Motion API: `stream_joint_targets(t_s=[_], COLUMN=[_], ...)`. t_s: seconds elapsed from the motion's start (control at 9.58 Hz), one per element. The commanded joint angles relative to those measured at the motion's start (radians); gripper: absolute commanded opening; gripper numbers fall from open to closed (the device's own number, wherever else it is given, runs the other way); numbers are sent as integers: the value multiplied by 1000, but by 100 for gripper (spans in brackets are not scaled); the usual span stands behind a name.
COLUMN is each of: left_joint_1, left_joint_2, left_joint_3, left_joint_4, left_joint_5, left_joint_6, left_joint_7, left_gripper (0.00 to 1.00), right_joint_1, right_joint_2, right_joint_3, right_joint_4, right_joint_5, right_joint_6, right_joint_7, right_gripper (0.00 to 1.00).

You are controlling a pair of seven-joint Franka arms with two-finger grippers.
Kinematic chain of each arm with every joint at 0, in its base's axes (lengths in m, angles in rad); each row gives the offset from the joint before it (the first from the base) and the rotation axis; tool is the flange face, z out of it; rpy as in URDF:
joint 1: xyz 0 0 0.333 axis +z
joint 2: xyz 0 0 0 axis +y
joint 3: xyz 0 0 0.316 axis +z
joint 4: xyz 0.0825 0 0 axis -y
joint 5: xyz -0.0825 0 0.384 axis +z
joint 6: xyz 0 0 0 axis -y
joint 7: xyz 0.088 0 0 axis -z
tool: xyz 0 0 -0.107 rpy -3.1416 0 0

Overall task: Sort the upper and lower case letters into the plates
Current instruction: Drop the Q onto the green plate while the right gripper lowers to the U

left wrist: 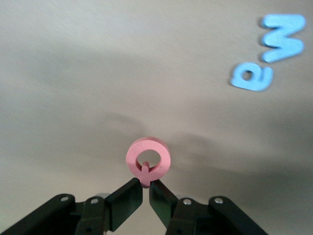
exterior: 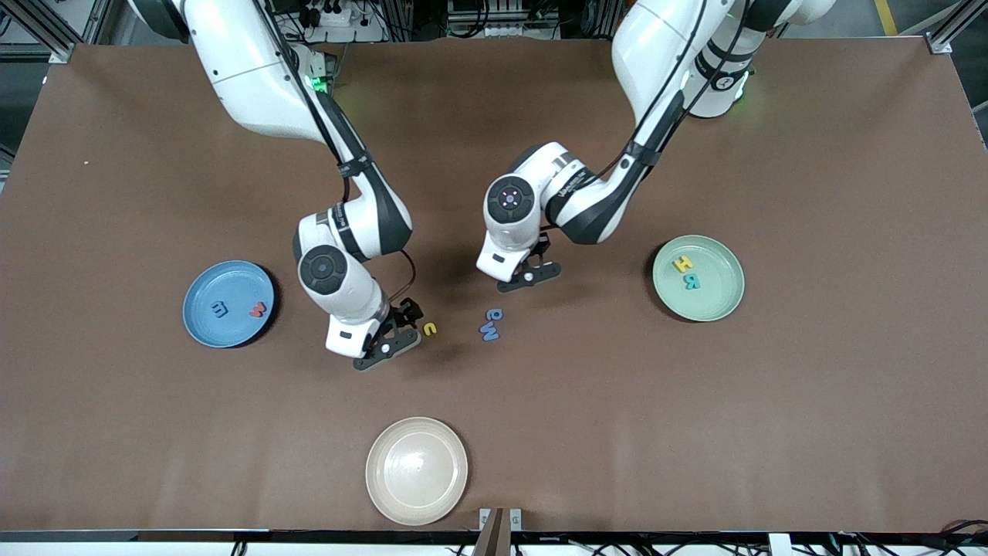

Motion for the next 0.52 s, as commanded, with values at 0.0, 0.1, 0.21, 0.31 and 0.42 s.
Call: stream_joint_targets(t_s=[0.0,0.1,0.21,0.31,0.42], left_joint_1=[87,133,184,240,297], left_joint_2=[-105,-158,-211,-272,-338], left_joint_3=[-8,-8,-8,-7,-7], left_joint_4=[-87,-153,-217,-302,-381], left_joint_5=[18,21,26,27,73], left_joint_6=[-94,-94,-94,-91,-89], left_joint_7=[137,224,316,417,538], left_gripper=[0,0,0,0,0], right_joint_1=[51,79,105,119,128], right_joint_2=[48,69,80,80,80], right_joint_3=[-3,-3,-3,-3,-3], right_joint_4=[65,85,85,74,68], right_joint_5=[18,18,15,15,15], right_joint_6=[5,5,8,20,21], right_joint_7=[79,119,133,133,133], right_gripper=[100,100,100,100,100])
